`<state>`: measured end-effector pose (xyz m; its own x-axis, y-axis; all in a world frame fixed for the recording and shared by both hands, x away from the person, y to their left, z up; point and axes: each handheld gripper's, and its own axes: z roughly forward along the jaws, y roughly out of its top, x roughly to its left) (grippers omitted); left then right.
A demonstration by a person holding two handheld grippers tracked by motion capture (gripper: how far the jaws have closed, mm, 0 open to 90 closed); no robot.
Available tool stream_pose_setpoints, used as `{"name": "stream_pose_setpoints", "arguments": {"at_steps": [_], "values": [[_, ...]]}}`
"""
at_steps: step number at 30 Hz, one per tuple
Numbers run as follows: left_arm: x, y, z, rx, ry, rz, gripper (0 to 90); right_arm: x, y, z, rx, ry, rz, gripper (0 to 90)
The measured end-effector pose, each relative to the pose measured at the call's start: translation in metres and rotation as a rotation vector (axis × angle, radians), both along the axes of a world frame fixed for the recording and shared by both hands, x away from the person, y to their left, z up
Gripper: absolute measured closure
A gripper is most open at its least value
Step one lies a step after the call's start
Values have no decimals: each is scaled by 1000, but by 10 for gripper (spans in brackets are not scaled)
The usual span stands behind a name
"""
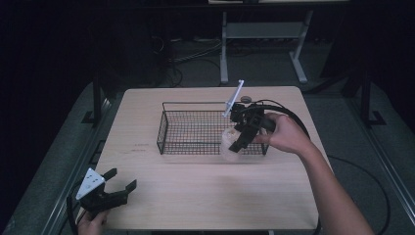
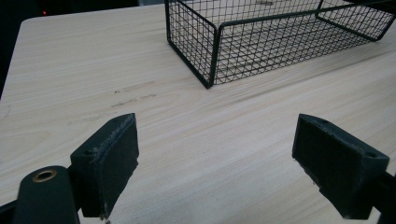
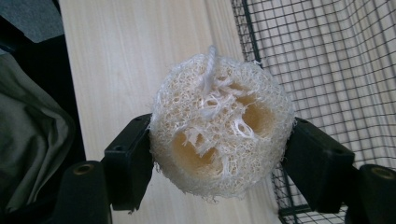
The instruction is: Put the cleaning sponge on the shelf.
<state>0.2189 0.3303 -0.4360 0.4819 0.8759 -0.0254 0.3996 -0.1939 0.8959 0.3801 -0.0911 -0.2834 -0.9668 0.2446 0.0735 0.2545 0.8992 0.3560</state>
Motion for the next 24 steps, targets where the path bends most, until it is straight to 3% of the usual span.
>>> {"name": "stream_pose_setpoints", "arguments": {"at_steps": [8, 24], "values": [[1, 0, 0, 1, -3, -1, 138, 23, 9, 9, 5, -6, -23, 285], [0, 2, 1, 1, -7, 0, 138, 65, 13, 2, -19, -10, -96, 285]]}}
